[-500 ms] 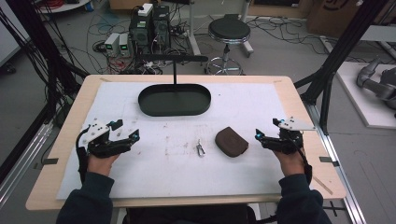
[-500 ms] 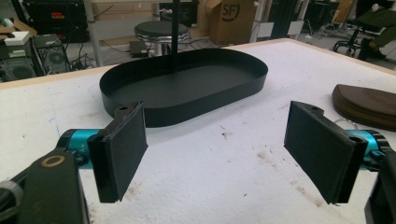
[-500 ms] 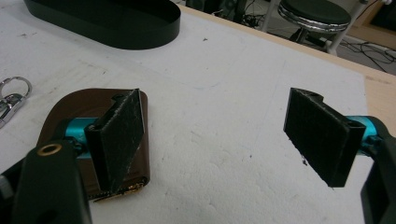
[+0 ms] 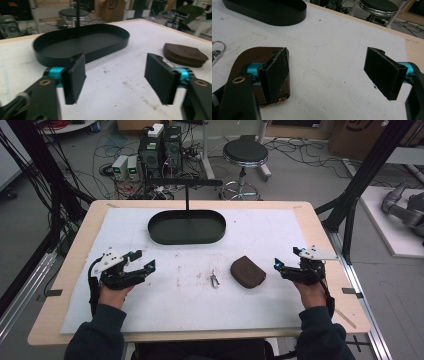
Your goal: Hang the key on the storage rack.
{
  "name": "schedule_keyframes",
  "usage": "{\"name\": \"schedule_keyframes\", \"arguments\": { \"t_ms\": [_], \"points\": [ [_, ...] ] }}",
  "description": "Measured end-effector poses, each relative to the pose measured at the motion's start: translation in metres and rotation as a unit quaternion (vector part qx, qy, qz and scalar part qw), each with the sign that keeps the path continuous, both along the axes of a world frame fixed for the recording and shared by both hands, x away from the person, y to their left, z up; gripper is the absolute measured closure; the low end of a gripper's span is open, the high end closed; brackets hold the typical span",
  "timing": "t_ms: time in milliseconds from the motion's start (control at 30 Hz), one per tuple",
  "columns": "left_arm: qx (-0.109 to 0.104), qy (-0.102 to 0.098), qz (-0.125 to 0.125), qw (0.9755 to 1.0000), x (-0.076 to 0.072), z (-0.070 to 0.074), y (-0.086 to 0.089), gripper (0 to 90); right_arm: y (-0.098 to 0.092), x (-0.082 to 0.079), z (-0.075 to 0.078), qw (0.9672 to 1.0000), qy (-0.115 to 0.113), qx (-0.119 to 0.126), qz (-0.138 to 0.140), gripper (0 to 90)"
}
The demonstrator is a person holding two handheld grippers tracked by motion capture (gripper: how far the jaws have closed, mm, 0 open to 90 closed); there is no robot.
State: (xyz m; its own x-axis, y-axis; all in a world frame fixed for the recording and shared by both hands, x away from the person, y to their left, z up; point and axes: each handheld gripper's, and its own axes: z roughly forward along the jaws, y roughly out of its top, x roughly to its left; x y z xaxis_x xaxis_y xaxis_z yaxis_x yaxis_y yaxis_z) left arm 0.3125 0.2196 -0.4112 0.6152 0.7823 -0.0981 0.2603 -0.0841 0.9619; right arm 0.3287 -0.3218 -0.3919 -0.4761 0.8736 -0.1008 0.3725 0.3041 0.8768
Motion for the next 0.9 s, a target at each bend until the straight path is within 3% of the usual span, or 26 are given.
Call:
{"name": "schedule_keyframes", "arguments": {
  "t_ms": [200, 300, 433, 467, 500, 567, 633, 667, 767, 800, 900],
  "points": [
    [-0.008, 0.020, -0.041, 0.9989, 0.005, -0.002, -0.025, 29.3, 0.000, -0.002, 0.001, 1.0000, -0.004, -0.003, -0.003, 20.4],
    [0.014, 0.040, -0.069, 0.9967, 0.011, -0.009, -0.046, 28.3, -0.002, -0.004, 0.002, 0.9999, -0.007, 0.001, -0.007, 20.5],
    [0.026, 0.051, -0.091, 0.9942, 0.014, -0.012, -0.063, 39.1, -0.003, -0.005, 0.003, 0.9999, -0.006, 0.001, -0.011, 20.5],
    [0.026, 0.053, -0.106, 0.9926, 0.016, -0.011, -0.073, 42.8, -0.003, -0.004, 0.003, 0.9999, -0.007, 0.001, -0.010, 20.5],
    [0.026, 0.053, -0.106, 0.9926, 0.016, -0.011, -0.073, 45.2, -0.003, -0.004, 0.003, 0.9999, -0.007, 0.001, -0.010, 20.5],
    [0.011, 0.059, -0.128, 0.9900, 0.019, -0.012, -0.091, 49.8, -0.002, -0.003, 0.002, 0.9999, -0.004, 0.003, -0.010, 20.5],
    [0.016, 0.065, -0.140, 0.9879, 0.022, -0.014, -0.107, 52.4, -0.001, -0.003, 0.002, 1.0000, -0.005, 0.001, -0.007, 20.5],
    [0.016, 0.065, -0.140, 0.9879, 0.022, -0.014, -0.107, 52.7, -0.001, -0.003, 0.002, 1.0000, -0.004, 0.001, -0.006, 20.6],
    [0.036, 0.077, -0.149, 0.9851, 0.025, -0.018, -0.129, 54.9, -0.001, -0.003, 0.002, 1.0000, -0.005, 0.000, -0.005, 20.6],
    [0.047, 0.085, -0.156, 0.9831, 0.027, -0.020, -0.138, 55.2, 0.000, -0.003, 0.002, 1.0000, -0.004, 0.001, -0.004, 20.6],
    [0.060, 0.096, -0.158, 0.9810, 0.031, -0.023, -0.154, 57.0, -0.001, -0.004, 0.002, 1.0000, -0.003, 0.001, -0.004, 20.6]
  ]
}}
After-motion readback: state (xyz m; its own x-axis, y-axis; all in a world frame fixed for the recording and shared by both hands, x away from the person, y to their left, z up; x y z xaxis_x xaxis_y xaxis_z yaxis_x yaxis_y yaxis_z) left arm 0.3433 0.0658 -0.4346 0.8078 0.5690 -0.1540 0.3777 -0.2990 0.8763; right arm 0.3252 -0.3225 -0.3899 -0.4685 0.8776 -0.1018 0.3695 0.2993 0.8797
